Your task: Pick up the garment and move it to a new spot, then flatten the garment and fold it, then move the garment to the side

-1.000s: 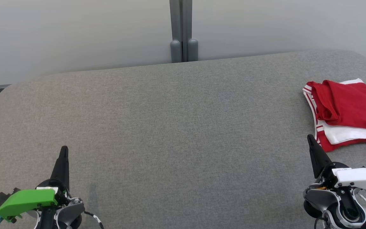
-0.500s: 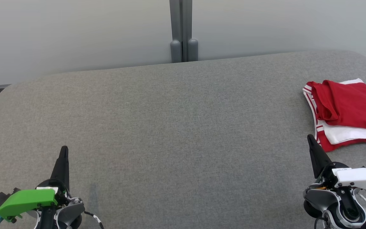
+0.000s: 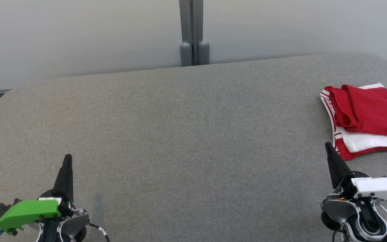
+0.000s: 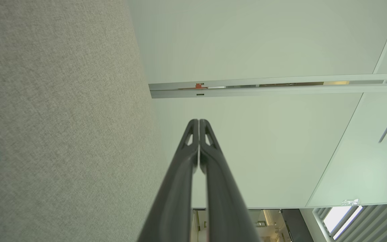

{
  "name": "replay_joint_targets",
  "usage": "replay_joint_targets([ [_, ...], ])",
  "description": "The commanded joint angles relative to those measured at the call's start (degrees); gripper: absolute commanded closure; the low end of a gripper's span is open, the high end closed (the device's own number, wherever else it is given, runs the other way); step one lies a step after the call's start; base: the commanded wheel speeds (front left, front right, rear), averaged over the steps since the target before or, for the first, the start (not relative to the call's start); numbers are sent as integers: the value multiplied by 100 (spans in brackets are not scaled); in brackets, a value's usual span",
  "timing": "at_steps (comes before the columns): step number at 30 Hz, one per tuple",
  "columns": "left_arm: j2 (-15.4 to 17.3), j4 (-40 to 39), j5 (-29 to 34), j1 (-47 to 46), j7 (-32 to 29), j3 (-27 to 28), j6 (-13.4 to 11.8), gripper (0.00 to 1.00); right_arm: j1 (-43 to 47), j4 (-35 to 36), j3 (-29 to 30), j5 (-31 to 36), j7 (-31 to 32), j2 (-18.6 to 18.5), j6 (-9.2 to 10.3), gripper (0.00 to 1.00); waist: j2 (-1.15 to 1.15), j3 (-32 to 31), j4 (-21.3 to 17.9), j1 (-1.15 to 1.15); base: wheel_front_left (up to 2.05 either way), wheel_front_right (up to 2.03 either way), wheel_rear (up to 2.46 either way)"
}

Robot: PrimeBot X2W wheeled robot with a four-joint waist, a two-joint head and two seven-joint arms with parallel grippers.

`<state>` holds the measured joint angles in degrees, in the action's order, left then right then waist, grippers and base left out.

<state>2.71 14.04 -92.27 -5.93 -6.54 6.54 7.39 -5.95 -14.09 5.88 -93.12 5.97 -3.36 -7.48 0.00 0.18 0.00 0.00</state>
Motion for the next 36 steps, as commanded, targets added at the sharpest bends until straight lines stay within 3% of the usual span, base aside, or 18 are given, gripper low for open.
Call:
replay_joint_targets([
  [1, 31, 3, -27, -65, -17, 13, 34, 100, -38, 22, 10, 30, 24, -5, -2, 100, 0, 0, 0, 0, 0, 0, 0],
  [36, 31, 2, -26, -65, -17, 12, 34, 100, -41, 20, 39, 57, 45, 14, -2, 100, 0, 0, 0, 0, 0, 0, 0],
])
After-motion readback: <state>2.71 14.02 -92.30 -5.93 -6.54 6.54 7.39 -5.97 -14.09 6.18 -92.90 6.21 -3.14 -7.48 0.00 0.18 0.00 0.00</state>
